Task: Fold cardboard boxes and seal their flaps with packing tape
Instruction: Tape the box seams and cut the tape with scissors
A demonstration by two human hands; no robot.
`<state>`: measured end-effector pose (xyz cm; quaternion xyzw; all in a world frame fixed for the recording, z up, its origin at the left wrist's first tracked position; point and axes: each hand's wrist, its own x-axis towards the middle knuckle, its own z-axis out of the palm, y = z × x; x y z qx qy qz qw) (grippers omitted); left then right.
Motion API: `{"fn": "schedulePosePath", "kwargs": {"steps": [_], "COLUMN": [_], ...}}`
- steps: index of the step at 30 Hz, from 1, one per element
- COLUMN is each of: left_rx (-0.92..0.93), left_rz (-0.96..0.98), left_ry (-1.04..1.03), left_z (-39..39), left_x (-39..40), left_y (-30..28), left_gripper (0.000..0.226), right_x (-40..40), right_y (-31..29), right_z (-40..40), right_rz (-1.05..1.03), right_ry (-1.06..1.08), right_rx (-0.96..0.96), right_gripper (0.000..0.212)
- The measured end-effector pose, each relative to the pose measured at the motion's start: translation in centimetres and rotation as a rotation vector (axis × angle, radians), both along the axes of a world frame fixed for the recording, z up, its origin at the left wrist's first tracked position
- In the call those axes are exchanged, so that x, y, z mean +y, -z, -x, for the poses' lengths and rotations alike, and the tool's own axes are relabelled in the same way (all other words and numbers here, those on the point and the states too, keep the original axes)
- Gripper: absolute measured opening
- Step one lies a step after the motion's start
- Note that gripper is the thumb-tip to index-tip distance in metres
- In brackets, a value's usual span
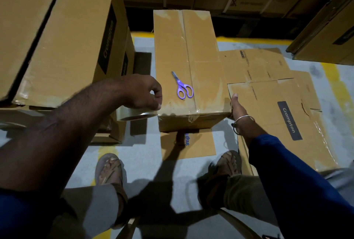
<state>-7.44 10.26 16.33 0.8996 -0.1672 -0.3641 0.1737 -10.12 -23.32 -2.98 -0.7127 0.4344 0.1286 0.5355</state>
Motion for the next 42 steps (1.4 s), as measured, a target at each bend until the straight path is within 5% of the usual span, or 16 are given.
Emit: {"fn": "schedulePosePath", "kwargs": {"steps": [3, 7, 11, 15, 27, 33, 42], "left_rx": [-0.012, -0.043, -0.080, -0.094, -0.096, -0.095, -0.270], "left_rz": [0.007, 0.024, 0.059, 0.085, 0.101, 0.184, 0.506], "left_ry": [-0.018, -0.033, -0.077, -0.112, -0.107, -0.121, -0.412], "left_z": [-0.1, -0.2, -0.1, -0.1, -0.3, 1.0, 9.4], "left_x": [0.1, -0.1, -0.2, 0.1, 0.1, 1.0, 2.6], "left_y": [0.0, 0.1, 0.0, -0.2, 0.2, -1.1, -7.9], "left_gripper": [0.002, 0.003, 0.003, 0.003, 0.001, 0.004, 0.010], "right_x": [1.2, 6.3, 11.0, 13.1, 13.7, 12.0, 14.1], "right_y": [-1.8, -2.8, -1.1, -0.4, -2.5, -6.1, -17.3], "right_z": [-1.0, -2.5, -3.5, -3.9, -5.8, -1.6, 7.7], "right_rz": [0.447, 0.612, 0.704, 0.811, 0.751, 0.476, 0.357], "right_ry": [-0.114, -0.418, -0.703, -0.703, -0.639, -0.444, -0.432], "right_rx": [-0.300, -0.470, -0.258, -0.168, -0.094, -0.096, -0.395], "right_gripper": [0.047, 0.015, 0.020, 0.044, 0.050, 0.034, 0.027]}}
